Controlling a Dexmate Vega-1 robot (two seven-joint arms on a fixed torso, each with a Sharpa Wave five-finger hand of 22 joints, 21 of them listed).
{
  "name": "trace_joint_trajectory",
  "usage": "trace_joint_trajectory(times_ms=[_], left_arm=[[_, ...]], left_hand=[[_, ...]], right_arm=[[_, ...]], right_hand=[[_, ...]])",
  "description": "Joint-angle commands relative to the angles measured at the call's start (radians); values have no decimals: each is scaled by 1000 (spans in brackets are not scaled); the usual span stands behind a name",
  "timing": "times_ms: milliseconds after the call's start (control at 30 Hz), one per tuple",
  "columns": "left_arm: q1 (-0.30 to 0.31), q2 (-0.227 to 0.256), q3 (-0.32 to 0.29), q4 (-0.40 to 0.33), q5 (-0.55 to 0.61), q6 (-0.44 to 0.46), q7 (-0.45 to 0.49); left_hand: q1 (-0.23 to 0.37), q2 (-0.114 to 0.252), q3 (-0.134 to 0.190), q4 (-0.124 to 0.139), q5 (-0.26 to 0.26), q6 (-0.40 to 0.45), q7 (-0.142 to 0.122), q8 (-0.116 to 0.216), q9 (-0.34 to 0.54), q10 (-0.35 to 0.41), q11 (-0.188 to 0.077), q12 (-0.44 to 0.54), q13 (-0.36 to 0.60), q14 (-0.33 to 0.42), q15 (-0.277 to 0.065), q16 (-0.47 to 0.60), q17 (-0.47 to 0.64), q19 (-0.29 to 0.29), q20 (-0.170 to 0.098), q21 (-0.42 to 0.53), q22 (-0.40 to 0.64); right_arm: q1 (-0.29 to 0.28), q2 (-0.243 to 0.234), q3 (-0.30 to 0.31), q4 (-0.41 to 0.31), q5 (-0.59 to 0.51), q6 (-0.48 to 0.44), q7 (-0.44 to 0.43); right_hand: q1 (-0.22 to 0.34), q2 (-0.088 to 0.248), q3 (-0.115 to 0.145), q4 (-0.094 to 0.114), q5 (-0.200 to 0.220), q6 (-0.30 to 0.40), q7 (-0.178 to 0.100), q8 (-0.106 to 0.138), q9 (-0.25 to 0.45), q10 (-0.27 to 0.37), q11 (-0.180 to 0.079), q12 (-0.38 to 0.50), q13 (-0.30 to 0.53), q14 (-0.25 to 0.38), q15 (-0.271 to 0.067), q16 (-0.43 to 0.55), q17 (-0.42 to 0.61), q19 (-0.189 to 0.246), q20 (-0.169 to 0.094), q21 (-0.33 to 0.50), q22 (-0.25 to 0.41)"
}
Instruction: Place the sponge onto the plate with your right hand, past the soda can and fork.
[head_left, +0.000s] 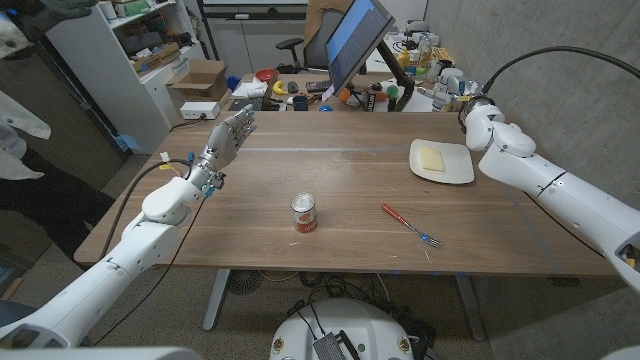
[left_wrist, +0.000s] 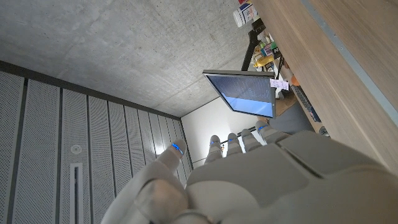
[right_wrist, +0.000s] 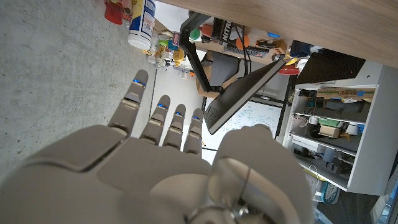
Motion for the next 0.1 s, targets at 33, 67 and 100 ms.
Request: trace_joint_trajectory(times_ms=[33, 67, 100], left_arm=[[-82, -35, 29, 106, -1, -18, -57], [-82, -35, 29, 107, 0, -19, -58], [-98, -39, 30, 125, 17, -32, -49]], left_hand=[[-5, 93, -3, -1, 5, 8, -6, -1, 5, -4, -4, 4, 5, -3, 2, 1, 4, -6, 1, 0, 2], [-5, 93, -3, -1, 5, 8, -6, -1, 5, -4, -4, 4, 5, -3, 2, 1, 4, -7, 1, 0, 2], [-5, 93, -3, -1, 5, 7, -5, -1, 5, -4, -3, 4, 5, -3, 2, 1, 5, -6, 1, 0, 2]], right_arm=[[67, 50, -38, 99, 2, 34, -23], [67, 50, -39, 99, 2, 34, -24], [102, 74, -53, 161, 3, 79, -34]], right_hand=[[14, -1, 0, -8, -3, 9, -1, 2, -1, 8, 3, 2, -1, 11, -1, 6, 1, 12, 0, -3, 2], [14, 0, 0, -8, -3, 10, -1, 2, -1, 9, 4, 2, -1, 11, 0, 6, 1, 12, 0, -3, 2], [14, 0, 0, -8, -3, 10, 0, 2, -1, 8, 4, 2, -1, 11, 0, 6, 0, 12, 0, -3, 2]])
